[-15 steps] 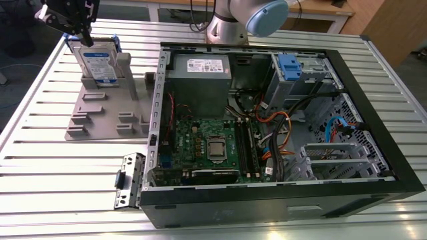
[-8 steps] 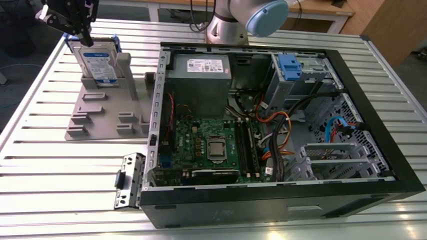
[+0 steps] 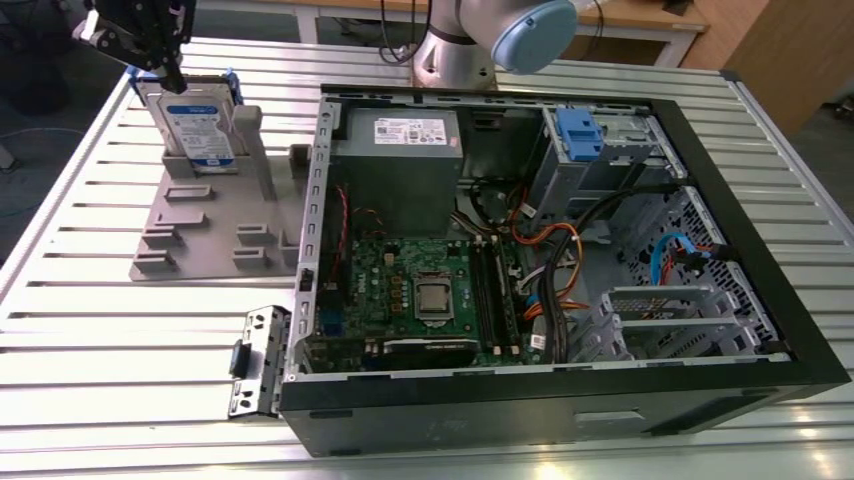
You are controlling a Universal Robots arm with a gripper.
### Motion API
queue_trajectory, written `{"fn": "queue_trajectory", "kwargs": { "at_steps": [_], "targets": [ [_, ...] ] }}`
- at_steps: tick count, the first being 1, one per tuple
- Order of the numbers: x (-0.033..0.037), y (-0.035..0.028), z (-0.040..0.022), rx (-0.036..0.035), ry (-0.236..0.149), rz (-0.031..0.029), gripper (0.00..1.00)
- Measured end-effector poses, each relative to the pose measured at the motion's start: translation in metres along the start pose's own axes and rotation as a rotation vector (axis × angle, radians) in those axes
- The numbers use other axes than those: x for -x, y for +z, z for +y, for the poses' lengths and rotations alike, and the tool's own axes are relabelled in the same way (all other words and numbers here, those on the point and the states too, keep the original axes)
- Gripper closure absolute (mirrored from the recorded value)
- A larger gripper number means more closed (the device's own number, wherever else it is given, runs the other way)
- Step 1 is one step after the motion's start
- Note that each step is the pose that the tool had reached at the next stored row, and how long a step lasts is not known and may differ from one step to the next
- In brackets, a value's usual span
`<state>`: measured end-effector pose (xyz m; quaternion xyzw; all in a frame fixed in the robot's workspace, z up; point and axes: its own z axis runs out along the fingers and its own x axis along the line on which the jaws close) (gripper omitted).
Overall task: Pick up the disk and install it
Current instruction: 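Pick up the disk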
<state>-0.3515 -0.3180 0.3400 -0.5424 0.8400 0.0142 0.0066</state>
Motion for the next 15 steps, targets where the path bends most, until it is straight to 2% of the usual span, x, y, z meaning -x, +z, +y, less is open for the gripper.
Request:
{"fn": "queue_trajectory", "kwargs": {
  "at_steps": [15],
  "targets": [
    [0.0000,0.0000,0.0000,0.0023,-0.089,0.0015,0.90]
  ]
}}
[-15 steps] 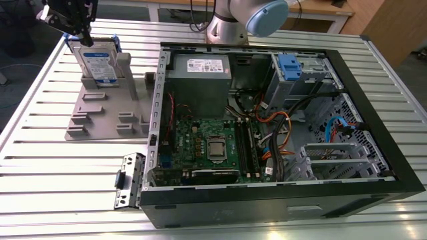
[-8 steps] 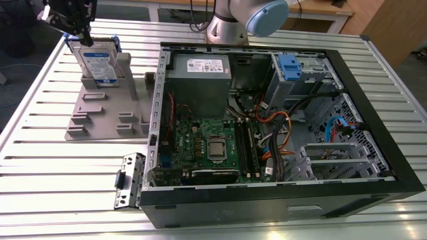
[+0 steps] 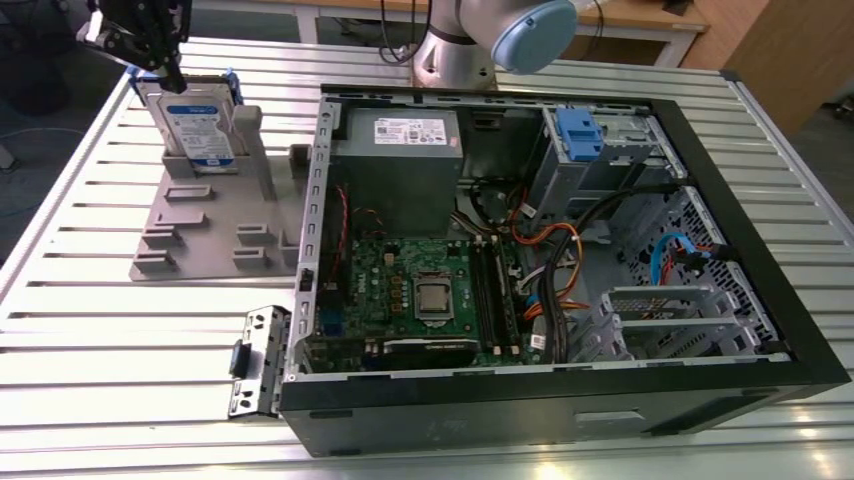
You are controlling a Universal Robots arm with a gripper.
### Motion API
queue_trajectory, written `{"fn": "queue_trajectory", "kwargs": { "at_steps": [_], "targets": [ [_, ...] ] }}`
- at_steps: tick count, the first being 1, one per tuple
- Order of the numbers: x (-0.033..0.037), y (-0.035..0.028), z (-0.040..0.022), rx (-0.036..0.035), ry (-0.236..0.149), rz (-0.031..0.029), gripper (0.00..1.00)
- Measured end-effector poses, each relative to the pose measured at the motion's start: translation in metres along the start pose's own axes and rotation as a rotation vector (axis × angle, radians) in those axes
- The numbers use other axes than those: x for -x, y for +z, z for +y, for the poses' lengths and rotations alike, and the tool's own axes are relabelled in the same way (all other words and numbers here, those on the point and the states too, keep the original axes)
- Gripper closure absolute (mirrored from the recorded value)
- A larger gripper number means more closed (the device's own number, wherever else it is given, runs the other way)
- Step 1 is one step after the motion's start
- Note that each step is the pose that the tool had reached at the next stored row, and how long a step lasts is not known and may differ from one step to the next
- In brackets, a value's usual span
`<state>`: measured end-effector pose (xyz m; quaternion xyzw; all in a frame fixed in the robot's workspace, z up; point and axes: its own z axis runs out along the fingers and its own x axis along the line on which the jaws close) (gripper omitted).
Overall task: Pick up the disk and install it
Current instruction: 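Pick up the disk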
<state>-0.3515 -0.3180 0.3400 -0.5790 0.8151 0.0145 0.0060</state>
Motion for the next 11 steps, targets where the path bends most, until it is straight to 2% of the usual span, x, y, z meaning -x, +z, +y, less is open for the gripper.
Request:
{"fn": "queue_trajectory", "kwargs": {
  "at_steps": [11],
  "targets": [
    [0.0000,0.0000,0.0000,0.0025,-0.094,0.0016,0.90]
  ]
}}
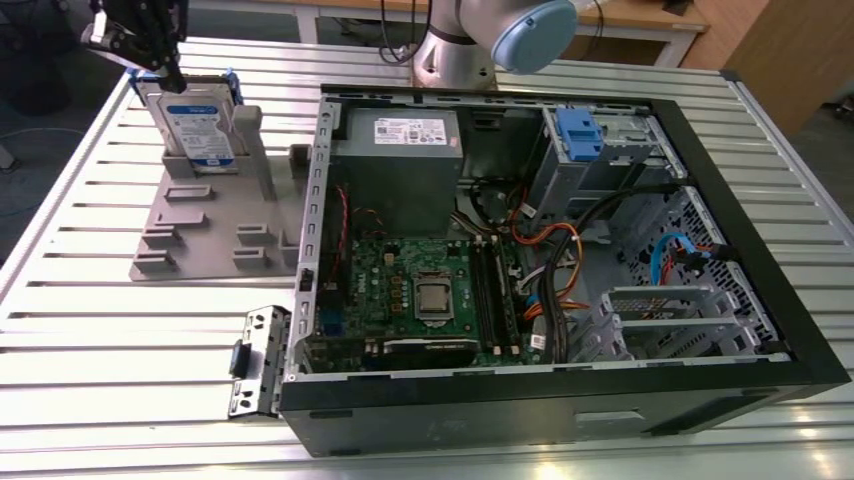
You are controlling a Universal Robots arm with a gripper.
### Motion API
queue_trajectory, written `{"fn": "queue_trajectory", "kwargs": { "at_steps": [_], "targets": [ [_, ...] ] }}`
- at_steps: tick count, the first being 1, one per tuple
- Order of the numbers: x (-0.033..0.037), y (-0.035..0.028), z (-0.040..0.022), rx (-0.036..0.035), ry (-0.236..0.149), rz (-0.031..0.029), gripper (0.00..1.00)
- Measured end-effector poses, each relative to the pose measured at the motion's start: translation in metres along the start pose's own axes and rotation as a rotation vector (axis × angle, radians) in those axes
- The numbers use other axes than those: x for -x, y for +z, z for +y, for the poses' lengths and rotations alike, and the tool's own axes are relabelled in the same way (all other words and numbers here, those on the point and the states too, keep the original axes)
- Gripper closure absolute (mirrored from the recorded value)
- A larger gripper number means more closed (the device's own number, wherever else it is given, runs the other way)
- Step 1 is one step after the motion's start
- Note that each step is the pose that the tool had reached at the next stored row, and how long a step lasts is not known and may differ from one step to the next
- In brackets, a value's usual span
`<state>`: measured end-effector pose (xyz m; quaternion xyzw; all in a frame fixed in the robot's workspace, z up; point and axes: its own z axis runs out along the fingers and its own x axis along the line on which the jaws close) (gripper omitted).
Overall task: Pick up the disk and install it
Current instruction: 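Pick up the disk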
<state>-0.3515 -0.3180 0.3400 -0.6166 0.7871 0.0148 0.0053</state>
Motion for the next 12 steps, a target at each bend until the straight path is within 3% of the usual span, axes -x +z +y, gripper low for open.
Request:
{"fn": "queue_trajectory", "kwargs": {
  "at_steps": [12],
  "targets": [
    [0.0000,0.0000,0.0000,0.0024,-0.094,0.0015,0.90]
  ]
}}
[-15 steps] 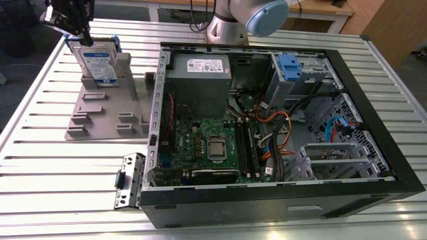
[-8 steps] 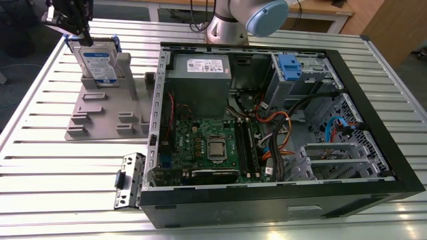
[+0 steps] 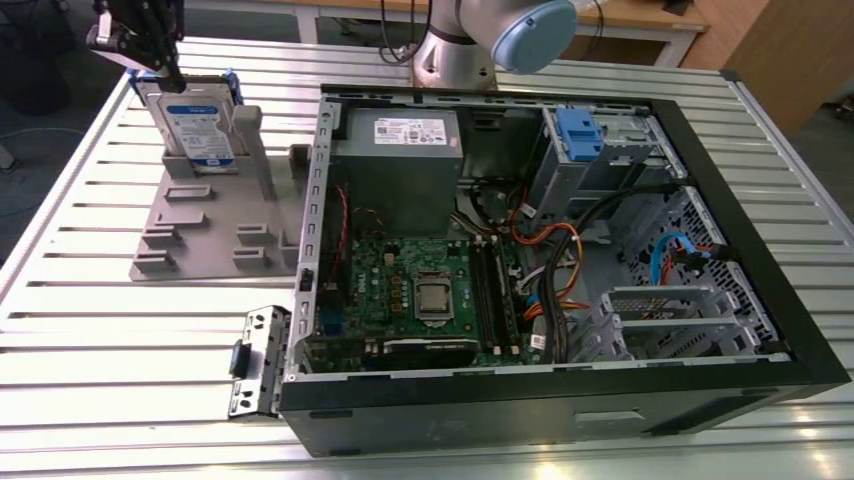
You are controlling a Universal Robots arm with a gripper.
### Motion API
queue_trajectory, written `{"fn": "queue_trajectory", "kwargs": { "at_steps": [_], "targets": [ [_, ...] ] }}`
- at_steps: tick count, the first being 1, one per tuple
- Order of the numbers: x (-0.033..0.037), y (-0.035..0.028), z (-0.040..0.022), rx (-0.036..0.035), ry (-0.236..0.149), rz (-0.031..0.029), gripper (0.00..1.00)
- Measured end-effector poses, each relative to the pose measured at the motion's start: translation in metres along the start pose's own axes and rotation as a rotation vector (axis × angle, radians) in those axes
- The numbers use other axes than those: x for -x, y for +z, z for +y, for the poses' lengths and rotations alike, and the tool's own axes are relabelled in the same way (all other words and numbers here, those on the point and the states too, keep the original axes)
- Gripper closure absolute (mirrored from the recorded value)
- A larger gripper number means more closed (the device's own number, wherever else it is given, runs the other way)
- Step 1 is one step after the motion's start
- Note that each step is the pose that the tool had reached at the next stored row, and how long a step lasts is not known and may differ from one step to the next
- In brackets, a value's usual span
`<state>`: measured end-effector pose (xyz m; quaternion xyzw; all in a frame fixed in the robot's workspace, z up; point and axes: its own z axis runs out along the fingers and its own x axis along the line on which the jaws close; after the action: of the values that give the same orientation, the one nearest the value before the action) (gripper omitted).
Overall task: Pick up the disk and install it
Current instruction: 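Pick up the disk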
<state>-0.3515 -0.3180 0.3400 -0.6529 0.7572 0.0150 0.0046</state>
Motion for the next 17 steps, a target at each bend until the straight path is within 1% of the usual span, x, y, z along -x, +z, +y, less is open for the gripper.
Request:
{"fn": "queue_trajectory", "kwargs": {
  "at_steps": [17],
  "targets": [
    [0.0000,0.0000,0.0000,0.0031,-0.114,0.0019,0.90]
  ]
}}
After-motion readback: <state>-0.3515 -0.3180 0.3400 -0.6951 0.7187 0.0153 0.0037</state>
